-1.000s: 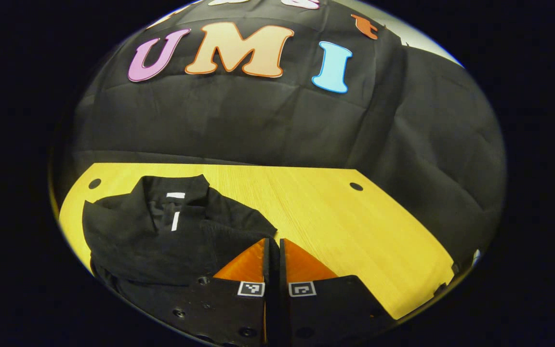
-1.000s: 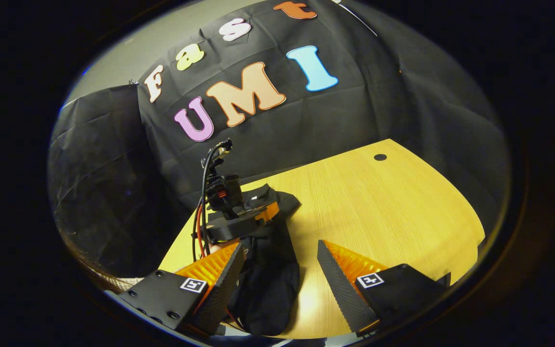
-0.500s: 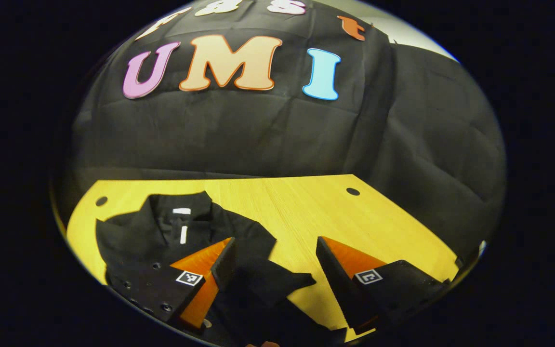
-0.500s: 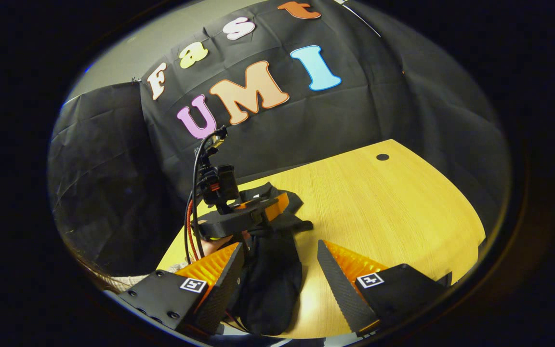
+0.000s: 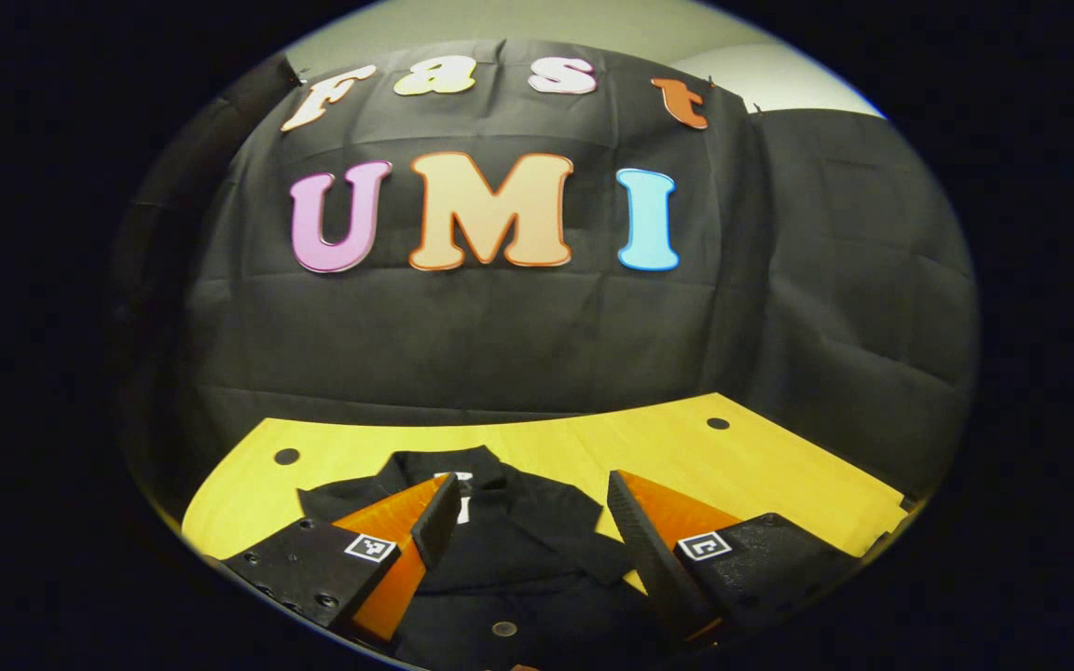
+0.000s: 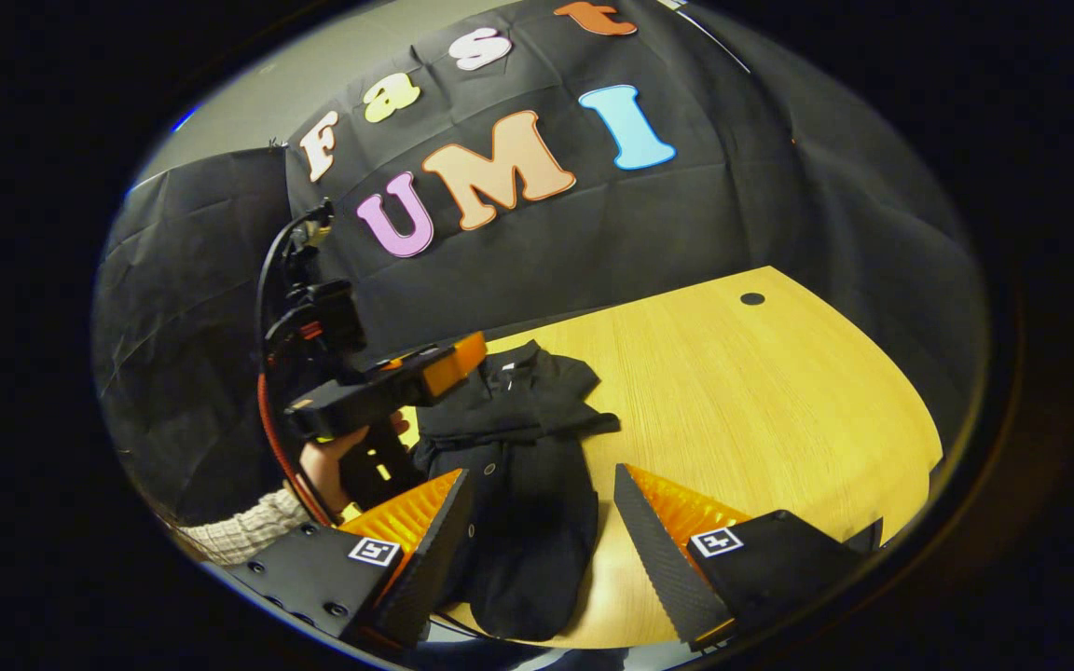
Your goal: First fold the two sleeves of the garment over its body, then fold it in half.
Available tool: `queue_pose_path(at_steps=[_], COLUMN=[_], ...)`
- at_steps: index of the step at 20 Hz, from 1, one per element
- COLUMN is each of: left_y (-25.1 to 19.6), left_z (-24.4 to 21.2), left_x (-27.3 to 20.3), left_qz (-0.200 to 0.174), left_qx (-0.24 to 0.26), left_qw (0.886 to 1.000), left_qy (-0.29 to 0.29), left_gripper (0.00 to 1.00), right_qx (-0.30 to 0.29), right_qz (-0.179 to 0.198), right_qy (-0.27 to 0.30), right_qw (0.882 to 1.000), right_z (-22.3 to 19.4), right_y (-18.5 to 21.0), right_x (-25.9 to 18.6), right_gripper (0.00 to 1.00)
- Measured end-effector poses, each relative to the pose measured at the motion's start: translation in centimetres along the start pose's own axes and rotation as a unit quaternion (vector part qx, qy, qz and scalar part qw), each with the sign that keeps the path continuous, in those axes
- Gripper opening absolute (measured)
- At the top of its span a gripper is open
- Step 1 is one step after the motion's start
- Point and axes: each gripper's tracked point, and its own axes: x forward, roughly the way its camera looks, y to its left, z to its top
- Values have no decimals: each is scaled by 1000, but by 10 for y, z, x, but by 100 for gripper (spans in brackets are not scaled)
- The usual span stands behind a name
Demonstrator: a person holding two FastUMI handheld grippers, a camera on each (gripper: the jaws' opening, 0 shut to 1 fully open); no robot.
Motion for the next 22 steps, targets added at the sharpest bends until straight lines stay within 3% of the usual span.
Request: queue_pose_path(at_steps=[5,11,15,22], left_y=[50,87,89,89], left_z=[-4,-59,-94,-173], left_x=[-57,-126,-167,-234], left_qz=[49,95,106,127], left_qx=[-10,2,-17,5], left_qw=[999,995,992,978], left_qy=[-11,43,74,165], left_gripper=[94,93,93,94], right_qx=[-5,-43,-66,-111], right_qz=[11,2,0,-4], right_qy=[22,72,102,155], right_qw=[1000,997,993,982], right_z=[-27,-80,-107,-147], right_y=[16,14,15,4], right_x=[10,21,24,28], right_gripper=[97,97,97,97])
